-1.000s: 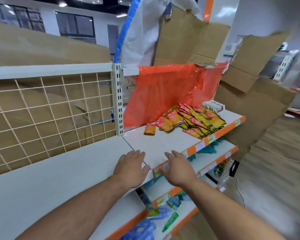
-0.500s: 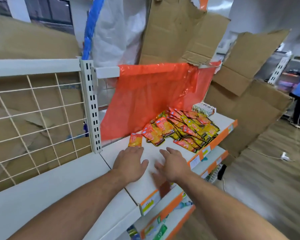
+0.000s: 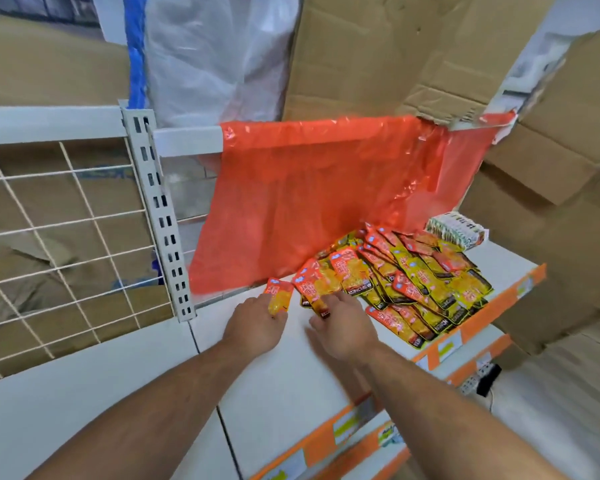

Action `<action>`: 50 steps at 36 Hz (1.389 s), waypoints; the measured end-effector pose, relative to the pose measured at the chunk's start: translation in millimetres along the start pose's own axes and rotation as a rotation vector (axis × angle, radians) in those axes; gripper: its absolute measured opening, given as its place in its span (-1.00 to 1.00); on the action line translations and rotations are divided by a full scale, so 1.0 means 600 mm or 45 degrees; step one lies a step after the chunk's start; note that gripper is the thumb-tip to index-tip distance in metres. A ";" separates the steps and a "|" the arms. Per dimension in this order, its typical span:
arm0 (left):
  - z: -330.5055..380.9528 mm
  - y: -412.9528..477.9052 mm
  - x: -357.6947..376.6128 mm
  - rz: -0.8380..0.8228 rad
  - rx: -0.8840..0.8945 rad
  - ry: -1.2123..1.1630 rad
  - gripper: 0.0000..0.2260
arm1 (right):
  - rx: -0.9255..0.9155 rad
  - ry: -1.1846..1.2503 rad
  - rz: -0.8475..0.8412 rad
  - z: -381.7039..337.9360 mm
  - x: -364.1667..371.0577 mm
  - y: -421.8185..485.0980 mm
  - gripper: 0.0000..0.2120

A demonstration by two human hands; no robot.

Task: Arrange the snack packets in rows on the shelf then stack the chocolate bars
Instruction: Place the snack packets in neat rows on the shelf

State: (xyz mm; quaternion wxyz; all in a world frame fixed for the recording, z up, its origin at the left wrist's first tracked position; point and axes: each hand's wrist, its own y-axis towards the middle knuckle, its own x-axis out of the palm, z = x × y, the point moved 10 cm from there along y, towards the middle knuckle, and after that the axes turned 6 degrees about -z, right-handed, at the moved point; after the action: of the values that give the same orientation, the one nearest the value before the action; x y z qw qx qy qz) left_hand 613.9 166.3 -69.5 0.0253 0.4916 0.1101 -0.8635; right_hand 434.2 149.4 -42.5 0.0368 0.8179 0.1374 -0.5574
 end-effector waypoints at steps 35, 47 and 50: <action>-0.062 0.006 0.029 0.255 -0.508 -0.456 -0.81 | 0.069 0.058 -0.156 0.073 0.028 0.100 -0.38; -0.052 -0.025 0.004 0.400 -0.486 -0.700 -0.83 | -0.010 0.190 -0.173 0.047 0.028 0.062 -0.77; -0.055 -0.037 0.001 0.395 -0.531 -0.799 -0.84 | 0.033 0.463 -0.201 0.045 0.028 0.060 -0.60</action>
State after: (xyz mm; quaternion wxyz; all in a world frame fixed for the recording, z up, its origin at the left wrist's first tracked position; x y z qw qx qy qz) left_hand 638.3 195.3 -82.8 0.2869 0.1995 0.1944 -0.9166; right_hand 425.3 112.4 -71.6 -0.0430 0.8922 0.1982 -0.4035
